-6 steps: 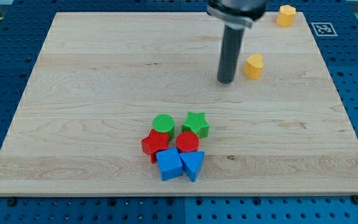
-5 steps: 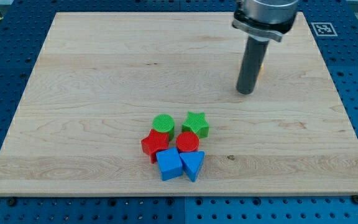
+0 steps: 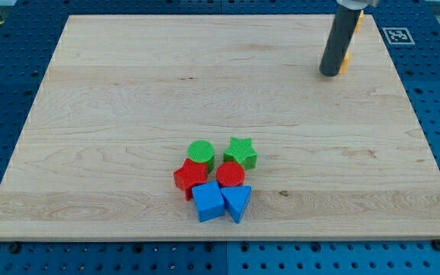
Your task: Push the yellow heart to the bottom of the yellow hexagon
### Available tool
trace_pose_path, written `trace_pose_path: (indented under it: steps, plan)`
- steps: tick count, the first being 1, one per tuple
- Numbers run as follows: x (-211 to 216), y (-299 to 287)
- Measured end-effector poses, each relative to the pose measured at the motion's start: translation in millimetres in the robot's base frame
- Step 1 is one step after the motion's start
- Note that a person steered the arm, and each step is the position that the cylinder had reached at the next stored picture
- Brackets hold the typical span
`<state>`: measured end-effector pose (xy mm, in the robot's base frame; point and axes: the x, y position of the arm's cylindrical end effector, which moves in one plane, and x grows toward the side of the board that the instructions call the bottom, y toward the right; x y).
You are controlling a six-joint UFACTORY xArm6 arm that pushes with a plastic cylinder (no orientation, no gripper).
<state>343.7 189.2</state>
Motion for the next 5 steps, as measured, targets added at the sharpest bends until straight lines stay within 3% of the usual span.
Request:
trace_pose_path:
  steps: [5]
  plan:
    - [-66.0, 39.8]
